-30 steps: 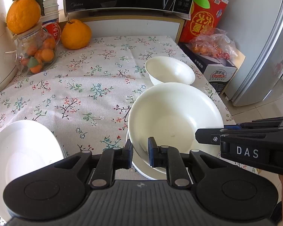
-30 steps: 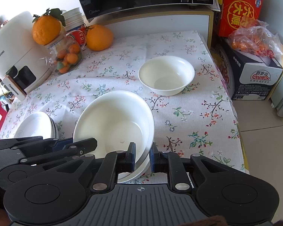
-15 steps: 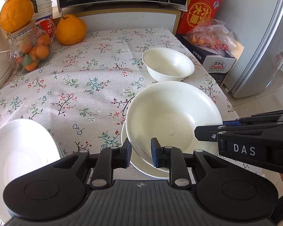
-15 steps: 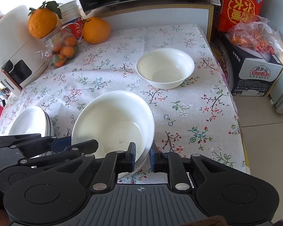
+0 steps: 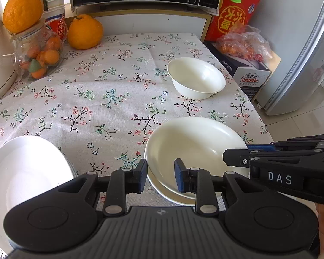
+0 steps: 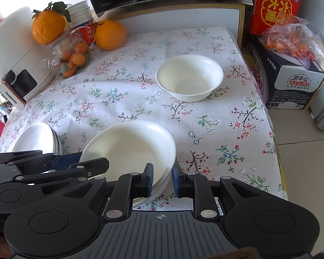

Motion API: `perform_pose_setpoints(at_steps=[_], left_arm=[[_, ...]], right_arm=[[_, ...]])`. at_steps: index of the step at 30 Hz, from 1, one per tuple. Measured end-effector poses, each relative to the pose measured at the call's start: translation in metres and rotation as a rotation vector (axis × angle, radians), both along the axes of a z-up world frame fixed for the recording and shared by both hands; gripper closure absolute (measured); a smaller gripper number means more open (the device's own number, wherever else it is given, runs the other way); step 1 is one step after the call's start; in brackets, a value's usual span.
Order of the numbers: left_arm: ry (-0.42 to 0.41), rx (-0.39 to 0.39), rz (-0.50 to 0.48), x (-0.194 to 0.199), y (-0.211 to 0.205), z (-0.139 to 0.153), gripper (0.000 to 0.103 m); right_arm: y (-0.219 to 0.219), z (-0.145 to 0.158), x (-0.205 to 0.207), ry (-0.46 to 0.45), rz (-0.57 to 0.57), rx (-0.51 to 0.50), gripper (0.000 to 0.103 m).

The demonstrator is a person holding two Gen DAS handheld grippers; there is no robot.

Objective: Organize plates and bowls

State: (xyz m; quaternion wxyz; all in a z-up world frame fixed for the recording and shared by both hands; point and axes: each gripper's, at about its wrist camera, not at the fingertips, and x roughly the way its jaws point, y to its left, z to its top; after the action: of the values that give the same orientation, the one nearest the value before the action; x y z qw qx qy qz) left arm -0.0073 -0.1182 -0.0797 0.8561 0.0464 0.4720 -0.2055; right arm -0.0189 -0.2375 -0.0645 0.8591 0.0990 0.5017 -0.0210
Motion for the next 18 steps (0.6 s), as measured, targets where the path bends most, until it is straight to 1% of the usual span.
perform_pose_setpoints(at_steps=[3,9,18], left_arm=[[0.013,-0.017,0.012,0.003,0.005,0.002,0.076],[0.014,-0.014,0.030,0.006,0.008,-0.001,0.075],[-0.009,-0.011,0.042,0.015,0.008,0.000,0.075]], right_arm=[[-0.003,0.001,0.000,-0.003,-0.011,0.006,0.082],[-0.005,0.001,0.003,-0.006,-0.021,0.011,0.082],[-0.013,-0.002,0.009,-0.012,-0.050,0.028,0.082]])
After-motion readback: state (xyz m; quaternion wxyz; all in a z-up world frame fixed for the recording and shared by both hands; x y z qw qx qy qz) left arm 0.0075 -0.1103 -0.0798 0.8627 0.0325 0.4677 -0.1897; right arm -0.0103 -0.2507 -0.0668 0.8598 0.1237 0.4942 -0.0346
